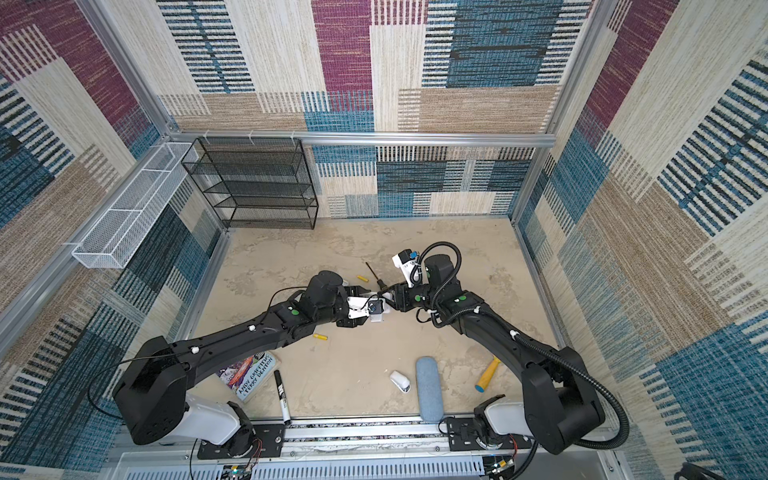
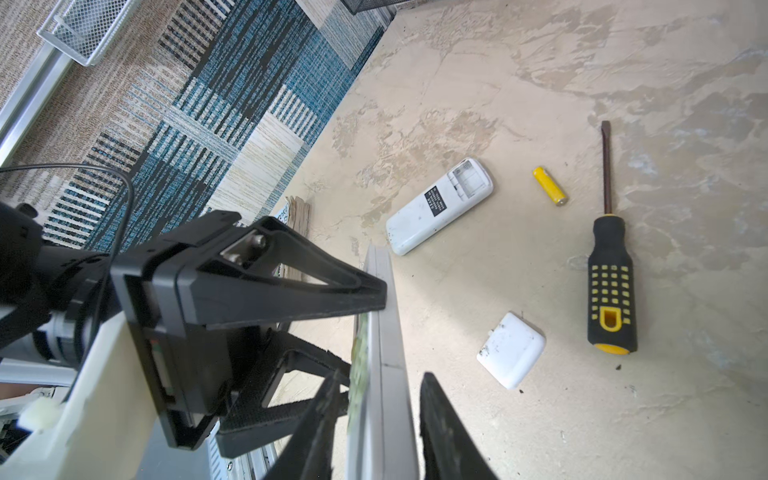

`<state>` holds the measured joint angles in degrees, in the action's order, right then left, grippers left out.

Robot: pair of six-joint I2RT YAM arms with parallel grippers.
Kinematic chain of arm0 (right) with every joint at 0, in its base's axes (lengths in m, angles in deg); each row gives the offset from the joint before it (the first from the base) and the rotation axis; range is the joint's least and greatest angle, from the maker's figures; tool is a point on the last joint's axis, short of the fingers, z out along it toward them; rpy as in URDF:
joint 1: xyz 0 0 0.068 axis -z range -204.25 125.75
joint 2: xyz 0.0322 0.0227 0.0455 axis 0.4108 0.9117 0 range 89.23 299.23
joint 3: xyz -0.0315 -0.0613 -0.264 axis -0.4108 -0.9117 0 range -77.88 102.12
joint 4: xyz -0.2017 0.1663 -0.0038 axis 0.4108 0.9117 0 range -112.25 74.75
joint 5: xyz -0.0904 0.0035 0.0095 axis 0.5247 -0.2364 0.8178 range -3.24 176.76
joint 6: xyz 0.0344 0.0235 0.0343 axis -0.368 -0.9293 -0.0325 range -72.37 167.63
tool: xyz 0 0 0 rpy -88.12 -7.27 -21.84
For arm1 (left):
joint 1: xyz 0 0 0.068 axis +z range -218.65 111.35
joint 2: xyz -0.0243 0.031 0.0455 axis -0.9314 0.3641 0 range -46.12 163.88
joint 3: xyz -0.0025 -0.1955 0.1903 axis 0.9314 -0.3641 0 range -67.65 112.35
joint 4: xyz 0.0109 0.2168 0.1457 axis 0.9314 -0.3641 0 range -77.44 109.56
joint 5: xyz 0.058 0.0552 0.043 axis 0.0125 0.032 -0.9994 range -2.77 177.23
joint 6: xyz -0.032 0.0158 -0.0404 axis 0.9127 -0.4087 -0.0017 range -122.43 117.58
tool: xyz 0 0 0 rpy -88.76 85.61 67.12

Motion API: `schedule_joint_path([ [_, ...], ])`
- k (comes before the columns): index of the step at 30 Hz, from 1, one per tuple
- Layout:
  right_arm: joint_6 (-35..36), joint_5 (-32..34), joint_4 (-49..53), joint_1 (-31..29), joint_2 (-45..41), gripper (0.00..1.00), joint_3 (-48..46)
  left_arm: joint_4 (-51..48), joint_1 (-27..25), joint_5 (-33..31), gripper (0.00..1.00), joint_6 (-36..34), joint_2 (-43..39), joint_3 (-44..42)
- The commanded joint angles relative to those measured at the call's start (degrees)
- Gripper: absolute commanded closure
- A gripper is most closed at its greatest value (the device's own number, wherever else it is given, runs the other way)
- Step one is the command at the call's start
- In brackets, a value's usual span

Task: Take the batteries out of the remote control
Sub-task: 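Grasp the remote's far end with the right gripper while the left holds it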

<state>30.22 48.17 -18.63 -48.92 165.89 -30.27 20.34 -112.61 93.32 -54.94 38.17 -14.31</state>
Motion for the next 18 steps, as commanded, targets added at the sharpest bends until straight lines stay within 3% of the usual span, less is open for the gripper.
schedule_joint_path([
  [1, 0.7, -0.3, 0.6, -0.3, 0.3, 0.66, 0.5, 2.5, 0.3, -0.5, 0.46, -0.4, -0.4, -0.1],
  [6, 0.7, -0.6, 1.0, -0.4, 0.3, 0.66, 0.2, 2.8, 0.5, -0.7, 0.46, -0.4, -0.2, 0.3],
  [15, 1.0, -1.0, 0.6, -0.5, 1.1, 0.83, 0.4, 3.1, 0.5, -1.5, 0.44, 0.5, -0.1, 0.4],
  [18, 2.1, -0.9, 0.7, -0.5, 1.5, 0.86, 0.8, 3.2, 0.5, -2.8, 0.33, 1.7, 0.2, 1.0],
])
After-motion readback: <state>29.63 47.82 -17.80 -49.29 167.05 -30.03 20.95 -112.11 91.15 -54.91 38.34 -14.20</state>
